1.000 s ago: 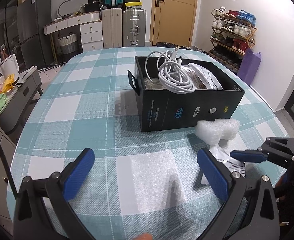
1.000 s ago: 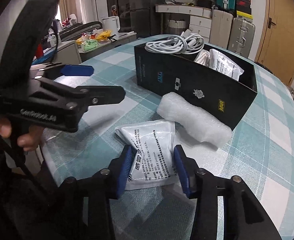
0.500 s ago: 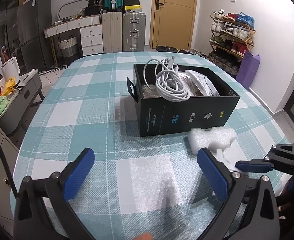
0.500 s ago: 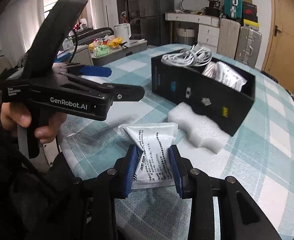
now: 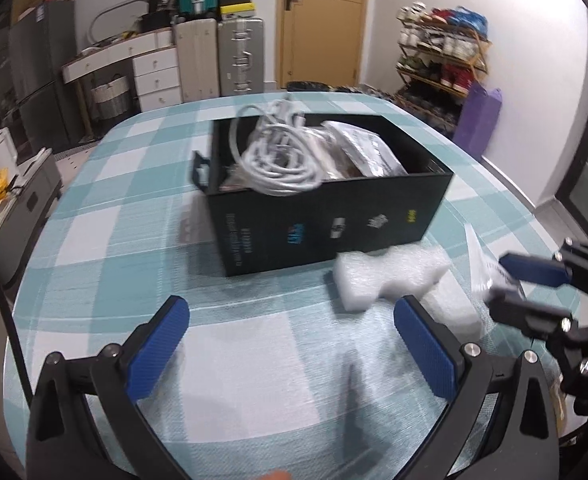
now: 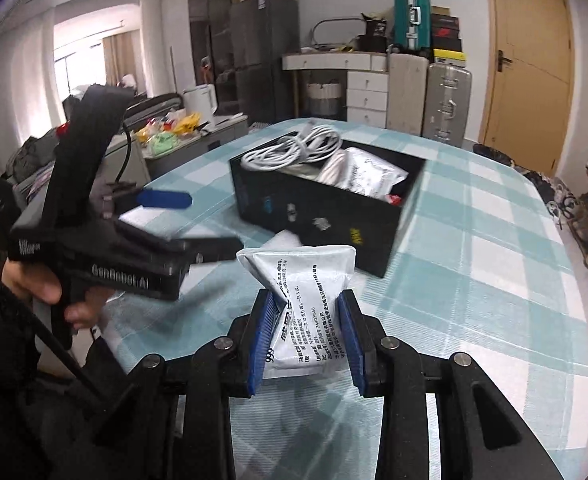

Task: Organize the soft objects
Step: 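Grasp the last white sachet with the right gripper while the left grasps the white foam piece, then lower the foam and sachet into the black box and open both grippers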

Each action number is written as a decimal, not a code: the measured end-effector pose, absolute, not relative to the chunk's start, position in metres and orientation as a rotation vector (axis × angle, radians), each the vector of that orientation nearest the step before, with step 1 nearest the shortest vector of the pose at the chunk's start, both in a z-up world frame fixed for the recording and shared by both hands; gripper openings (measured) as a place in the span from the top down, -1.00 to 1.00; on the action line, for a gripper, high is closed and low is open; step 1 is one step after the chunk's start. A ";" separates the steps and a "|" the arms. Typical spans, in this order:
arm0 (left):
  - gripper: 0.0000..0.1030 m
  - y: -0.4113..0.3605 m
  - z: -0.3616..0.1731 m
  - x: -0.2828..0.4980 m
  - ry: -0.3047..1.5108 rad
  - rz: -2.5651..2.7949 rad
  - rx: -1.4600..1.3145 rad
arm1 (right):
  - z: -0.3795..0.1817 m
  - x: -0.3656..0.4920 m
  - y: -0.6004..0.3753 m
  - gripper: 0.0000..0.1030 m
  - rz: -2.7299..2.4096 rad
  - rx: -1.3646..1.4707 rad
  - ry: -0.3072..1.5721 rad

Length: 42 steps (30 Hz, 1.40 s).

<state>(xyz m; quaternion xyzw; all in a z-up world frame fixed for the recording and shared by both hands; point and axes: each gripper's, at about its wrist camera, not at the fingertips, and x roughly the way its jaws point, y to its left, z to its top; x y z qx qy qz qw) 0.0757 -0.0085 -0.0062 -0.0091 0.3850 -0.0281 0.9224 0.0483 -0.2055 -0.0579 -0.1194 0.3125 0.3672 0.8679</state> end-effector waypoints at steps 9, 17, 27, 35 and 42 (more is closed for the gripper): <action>-0.77 -0.029 -0.012 0.093 0.824 -0.116 0.046 | -0.059 0.060 -0.210 0.35 0.742 -0.217 0.652; 0.41 -0.037 -0.016 0.107 0.867 -0.189 0.031 | -0.059 0.062 -0.218 0.35 0.723 -0.205 0.653; 0.60 -0.032 -0.007 0.096 0.818 -0.240 0.012 | -0.057 0.062 -0.220 0.35 0.707 -0.199 0.646; 0.60 -0.019 0.028 0.070 0.713 -0.260 -0.033 | -0.044 0.057 -0.226 0.35 0.695 -0.155 0.570; 0.60 0.001 0.058 0.059 0.618 -0.199 -0.054 | -0.026 0.060 -0.229 0.35 0.681 -0.087 0.492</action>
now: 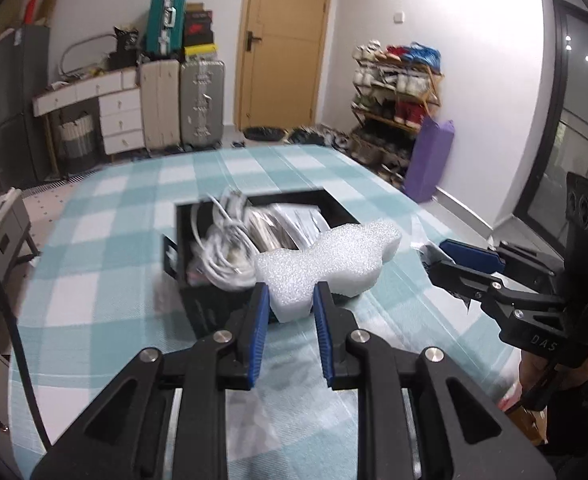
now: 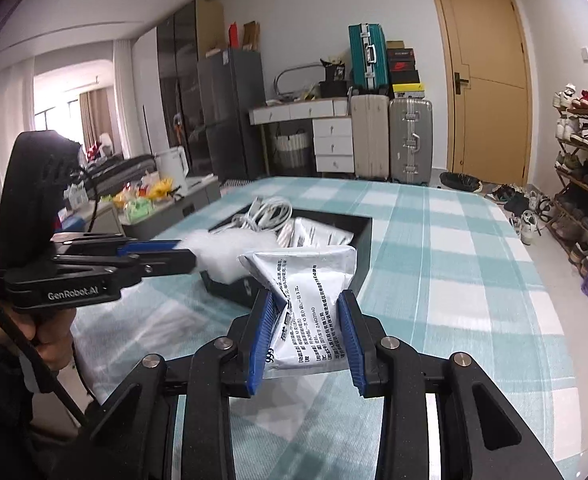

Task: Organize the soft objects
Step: 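Lower the foam and sachet into the black box and open both grippers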

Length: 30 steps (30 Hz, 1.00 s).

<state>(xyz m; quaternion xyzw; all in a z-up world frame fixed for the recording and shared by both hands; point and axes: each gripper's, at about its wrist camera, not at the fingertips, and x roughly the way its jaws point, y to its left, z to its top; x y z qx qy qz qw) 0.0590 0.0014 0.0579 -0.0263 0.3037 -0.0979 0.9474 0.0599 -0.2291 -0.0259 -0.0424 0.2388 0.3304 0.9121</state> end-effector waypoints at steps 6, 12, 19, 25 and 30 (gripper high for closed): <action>0.60 0.015 0.062 0.071 0.591 -0.134 -0.062 | -0.018 0.075 -0.218 0.35 0.673 -0.070 0.468; 0.60 0.019 0.062 0.095 0.577 -0.085 -0.073 | -0.011 0.098 -0.193 0.35 0.693 -0.072 0.467; 0.60 0.022 0.056 0.125 0.583 -0.047 -0.079 | -0.013 0.128 -0.171 0.35 0.679 -0.062 0.500; 0.60 0.019 0.048 0.145 0.611 -0.042 -0.078 | -0.023 0.155 -0.161 0.35 0.634 -0.057 0.539; 0.60 0.010 0.037 0.153 0.646 -0.053 -0.043 | -0.027 0.167 -0.165 0.35 0.611 -0.068 0.554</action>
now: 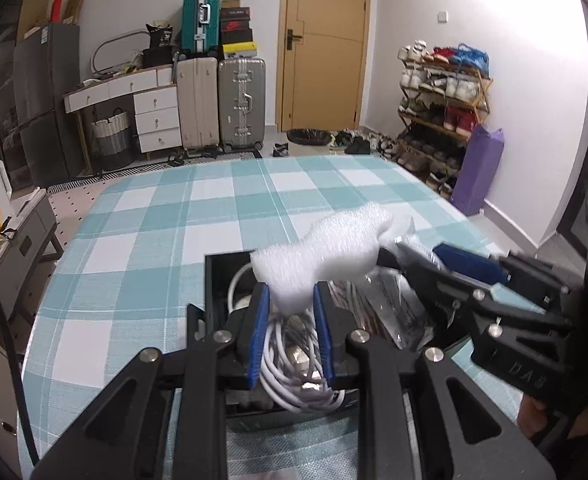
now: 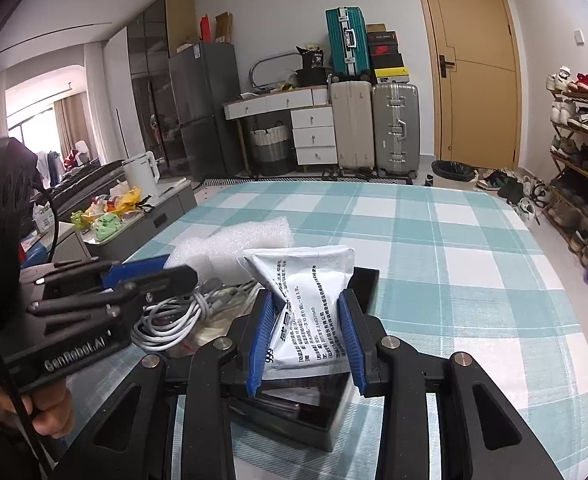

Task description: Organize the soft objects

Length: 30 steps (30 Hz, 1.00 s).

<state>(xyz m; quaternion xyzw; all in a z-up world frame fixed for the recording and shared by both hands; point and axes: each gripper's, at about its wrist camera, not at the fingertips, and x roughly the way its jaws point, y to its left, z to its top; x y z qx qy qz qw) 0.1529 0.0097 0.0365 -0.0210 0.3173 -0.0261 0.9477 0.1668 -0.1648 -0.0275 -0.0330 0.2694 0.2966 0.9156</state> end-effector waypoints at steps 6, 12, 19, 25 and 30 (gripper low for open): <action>0.57 0.012 0.035 0.149 0.662 -0.047 -0.034 | -0.028 0.164 -0.162 0.35 0.622 -0.092 0.551; -0.10 0.017 0.040 0.141 0.659 -0.021 -0.020 | -0.028 0.160 -0.154 0.01 0.655 -0.120 0.545; -0.82 0.027 0.045 0.129 0.622 0.002 -0.034 | -0.021 0.150 -0.162 -0.64 0.646 -0.154 0.488; -1.00 0.033 0.047 0.118 0.594 0.009 -0.052 | -0.016 0.141 -0.177 -0.98 0.636 -0.158 0.465; -1.00 0.037 0.044 0.108 0.571 0.030 -0.058 | -0.021 0.135 -0.184 -0.99 0.636 -0.162 0.457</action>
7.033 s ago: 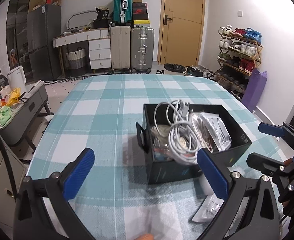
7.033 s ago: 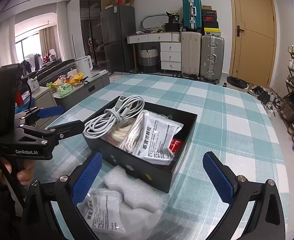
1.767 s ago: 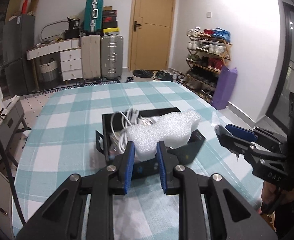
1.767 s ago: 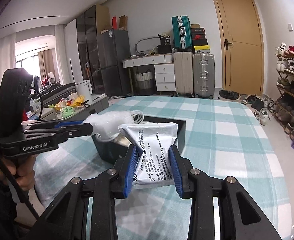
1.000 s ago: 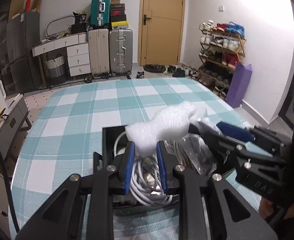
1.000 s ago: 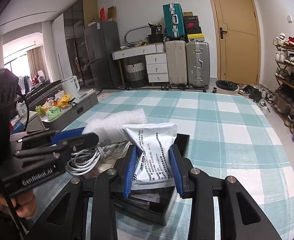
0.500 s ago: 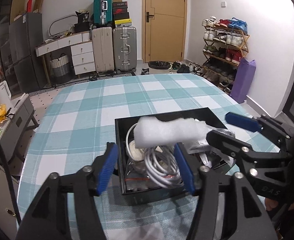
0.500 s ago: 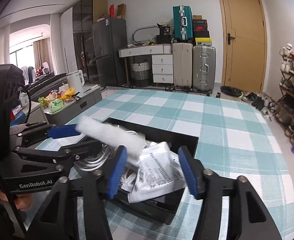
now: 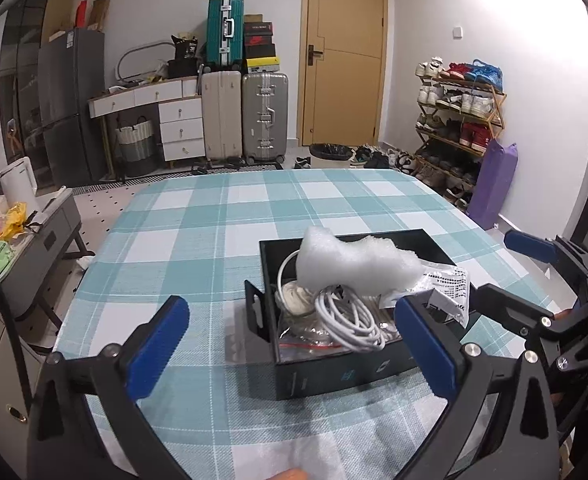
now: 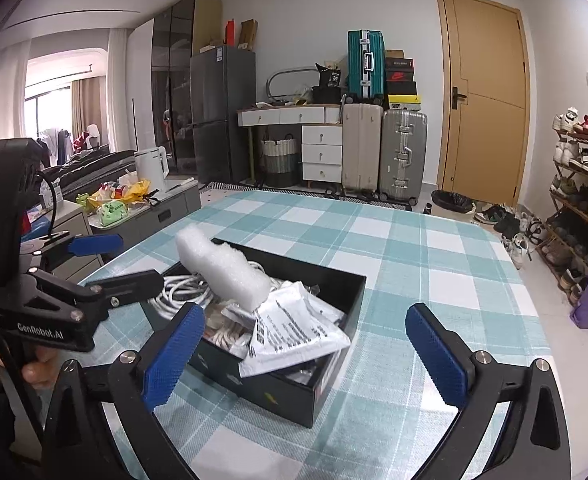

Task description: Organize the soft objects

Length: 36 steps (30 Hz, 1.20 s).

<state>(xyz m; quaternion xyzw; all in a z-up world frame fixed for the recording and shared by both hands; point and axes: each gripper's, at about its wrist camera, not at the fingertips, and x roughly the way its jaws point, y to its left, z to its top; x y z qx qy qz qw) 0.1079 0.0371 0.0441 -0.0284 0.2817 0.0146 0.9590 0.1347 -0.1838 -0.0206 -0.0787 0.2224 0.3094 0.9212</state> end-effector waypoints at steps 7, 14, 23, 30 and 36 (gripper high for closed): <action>-1.00 0.044 0.034 0.096 0.537 0.063 -0.063 | -0.031 0.127 -0.192 -0.99 0.638 -0.150 0.439; -1.00 0.051 0.021 0.090 0.494 0.083 -0.074 | -0.040 0.120 -0.198 -0.99 0.639 -0.153 0.415; -1.00 0.053 0.011 0.087 0.480 0.082 -0.068 | -0.039 0.117 -0.200 -0.99 0.646 -0.138 0.393; -1.00 0.051 0.011 0.087 0.480 0.082 -0.067 | -0.037 0.116 -0.206 -0.99 0.637 -0.111 0.381; -1.00 0.053 0.014 0.087 0.474 0.083 -0.071 | -0.037 0.114 -0.208 -0.99 0.636 -0.111 0.373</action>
